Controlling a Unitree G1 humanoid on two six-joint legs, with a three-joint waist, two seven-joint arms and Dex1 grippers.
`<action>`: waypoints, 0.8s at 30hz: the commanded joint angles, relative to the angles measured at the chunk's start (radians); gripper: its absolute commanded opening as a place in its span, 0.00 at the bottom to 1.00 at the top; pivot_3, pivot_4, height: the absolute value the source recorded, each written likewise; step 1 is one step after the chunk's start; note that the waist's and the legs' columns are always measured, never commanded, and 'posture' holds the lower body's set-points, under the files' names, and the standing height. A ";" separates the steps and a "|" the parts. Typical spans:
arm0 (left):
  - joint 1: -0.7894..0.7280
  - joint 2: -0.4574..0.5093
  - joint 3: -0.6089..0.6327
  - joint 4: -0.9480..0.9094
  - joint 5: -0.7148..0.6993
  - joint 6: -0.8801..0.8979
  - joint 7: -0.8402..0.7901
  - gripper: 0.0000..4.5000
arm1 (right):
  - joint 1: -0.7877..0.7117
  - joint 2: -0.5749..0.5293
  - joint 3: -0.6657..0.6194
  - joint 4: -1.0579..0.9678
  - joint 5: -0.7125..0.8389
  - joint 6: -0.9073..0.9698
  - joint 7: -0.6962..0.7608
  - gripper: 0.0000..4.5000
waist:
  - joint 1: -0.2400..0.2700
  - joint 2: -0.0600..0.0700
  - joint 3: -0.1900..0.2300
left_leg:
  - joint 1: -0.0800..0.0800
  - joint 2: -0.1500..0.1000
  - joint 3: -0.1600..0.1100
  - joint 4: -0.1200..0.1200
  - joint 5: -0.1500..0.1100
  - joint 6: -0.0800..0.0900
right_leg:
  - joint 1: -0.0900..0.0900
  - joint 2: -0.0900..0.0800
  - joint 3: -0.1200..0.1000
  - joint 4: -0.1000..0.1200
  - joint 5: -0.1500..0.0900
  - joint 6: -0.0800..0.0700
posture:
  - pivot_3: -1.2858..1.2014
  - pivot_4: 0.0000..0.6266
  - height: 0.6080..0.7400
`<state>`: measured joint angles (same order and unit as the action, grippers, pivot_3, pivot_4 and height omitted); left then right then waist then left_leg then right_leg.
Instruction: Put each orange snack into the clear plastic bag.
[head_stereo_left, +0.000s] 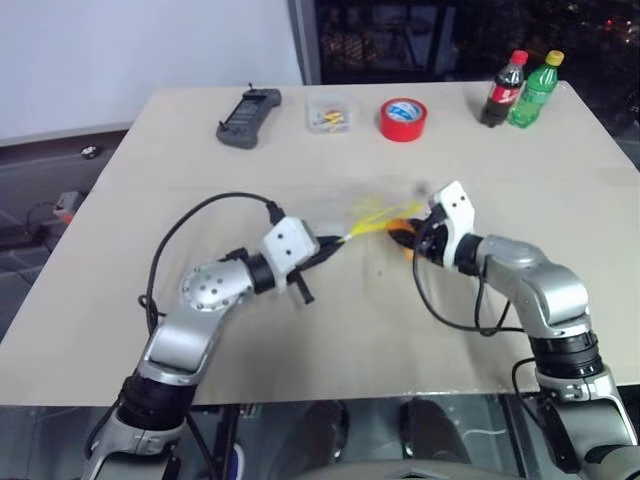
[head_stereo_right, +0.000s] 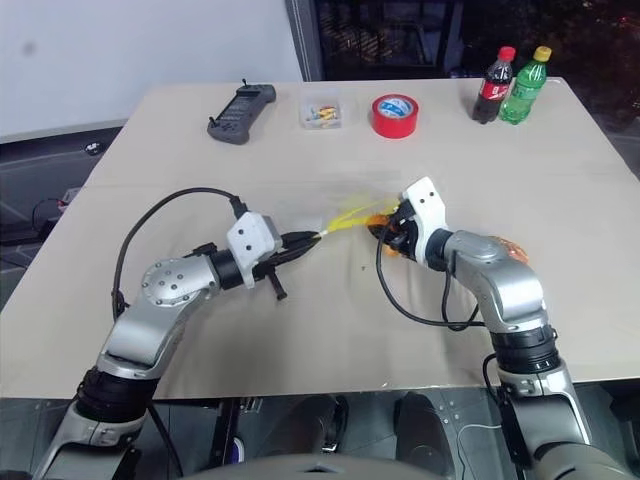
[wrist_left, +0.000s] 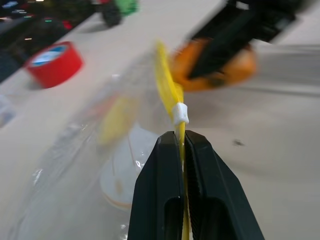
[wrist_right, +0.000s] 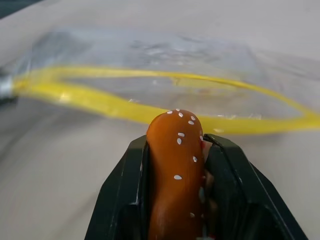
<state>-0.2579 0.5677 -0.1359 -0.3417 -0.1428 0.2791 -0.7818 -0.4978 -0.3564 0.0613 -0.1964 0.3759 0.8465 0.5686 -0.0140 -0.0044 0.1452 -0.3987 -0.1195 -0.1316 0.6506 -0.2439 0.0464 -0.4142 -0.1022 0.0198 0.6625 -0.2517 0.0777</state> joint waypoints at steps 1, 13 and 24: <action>0.002 0.012 -0.002 -0.037 -0.001 -0.033 -0.013 0.00 | -0.023 -0.007 -0.035 -0.063 0.039 0.006 0.005 0.32 | 0.000 0.000 0.000 | 0.000 0.000 0.000 0.000 0.000 0.000 | 0.000 0.000 0.000 0.000 0.000 0.000 | 0.52 0.24 1.00; -0.003 0.042 -0.024 -0.006 0.041 -0.088 -0.030 0.00 | -0.018 -0.102 -0.062 -0.100 0.110 0.043 0.061 0.32 | 0.000 0.000 0.000 | 0.000 0.000 0.000 0.000 0.000 0.000 | 0.000 -0.001 0.000 0.000 0.000 0.000 | 0.52 0.24 1.00; 0.028 0.048 -0.043 -0.013 0.030 -0.133 -0.085 0.00 | -0.013 0.224 -0.146 0.082 0.246 0.034 -0.073 0.32 | -0.001 0.000 0.000 | 0.000 0.001 0.000 -0.001 0.000 0.000 | 0.000 0.000 0.001 0.000 0.000 0.000 | 0.52 0.24 1.00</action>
<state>-0.2310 0.6081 -0.1761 -0.3310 -0.1040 0.1741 -0.8539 -0.4960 -0.1589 -0.0420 -0.1300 0.5760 0.8943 0.5265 -0.0153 -0.0041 0.1454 -0.3983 -0.1188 -0.1317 0.6500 -0.2439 0.0464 -0.4141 -0.1023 0.0207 0.6625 -0.2516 0.0777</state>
